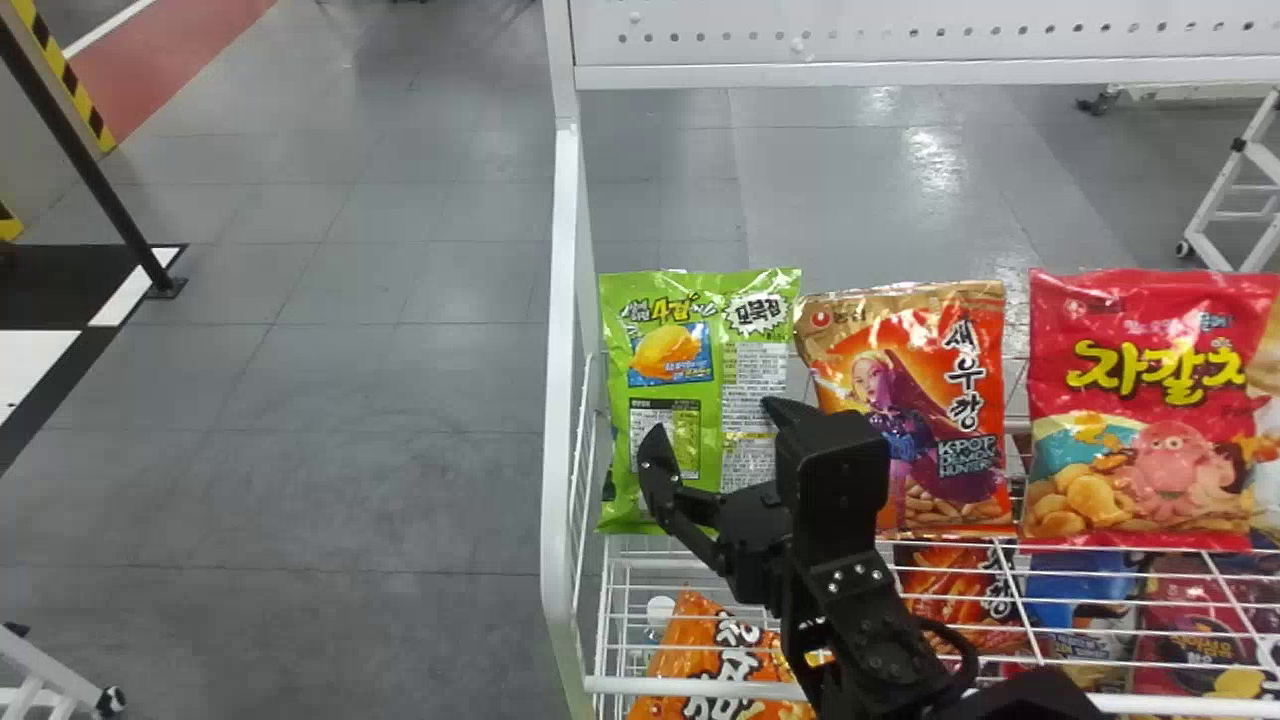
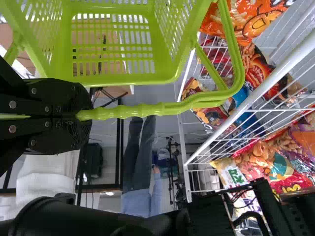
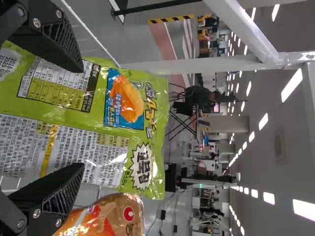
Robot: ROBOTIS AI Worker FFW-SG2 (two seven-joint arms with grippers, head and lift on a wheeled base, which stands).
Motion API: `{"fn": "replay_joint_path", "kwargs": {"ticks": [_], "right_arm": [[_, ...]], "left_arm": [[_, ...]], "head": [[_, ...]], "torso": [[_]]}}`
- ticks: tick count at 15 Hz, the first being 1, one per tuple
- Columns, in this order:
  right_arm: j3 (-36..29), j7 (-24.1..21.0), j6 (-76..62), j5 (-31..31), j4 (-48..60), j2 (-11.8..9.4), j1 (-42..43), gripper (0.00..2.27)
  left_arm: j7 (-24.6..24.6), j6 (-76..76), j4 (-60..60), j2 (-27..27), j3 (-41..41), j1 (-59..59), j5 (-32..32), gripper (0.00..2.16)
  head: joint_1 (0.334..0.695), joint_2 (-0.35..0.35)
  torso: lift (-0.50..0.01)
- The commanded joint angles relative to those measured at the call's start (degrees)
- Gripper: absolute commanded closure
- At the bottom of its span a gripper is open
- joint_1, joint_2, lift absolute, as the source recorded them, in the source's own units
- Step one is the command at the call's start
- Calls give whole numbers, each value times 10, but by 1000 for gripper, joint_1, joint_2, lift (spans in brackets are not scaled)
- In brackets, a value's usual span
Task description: Hold basket handle with left hand then pick Gkobukchip with right hand and place into basket
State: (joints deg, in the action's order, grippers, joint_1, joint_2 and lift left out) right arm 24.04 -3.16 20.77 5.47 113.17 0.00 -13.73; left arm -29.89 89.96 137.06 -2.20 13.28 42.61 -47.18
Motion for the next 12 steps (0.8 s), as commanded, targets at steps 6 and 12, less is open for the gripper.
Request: {"fn": "replay_joint_path", "kwargs": {"ticks": [6, 12], "right_arm": [[5, 1, 10, 1, -43, 1, 38, 137], [7, 4, 64, -11, -48, 1, 58, 697]], "left_arm": [[2, 1, 0, -1, -4, 0, 8, 1733], [0, 1, -14, -2, -4, 1, 10, 1733]], "head": [[695, 80], [695, 88]], "torso": [[-32], [-32]]}}
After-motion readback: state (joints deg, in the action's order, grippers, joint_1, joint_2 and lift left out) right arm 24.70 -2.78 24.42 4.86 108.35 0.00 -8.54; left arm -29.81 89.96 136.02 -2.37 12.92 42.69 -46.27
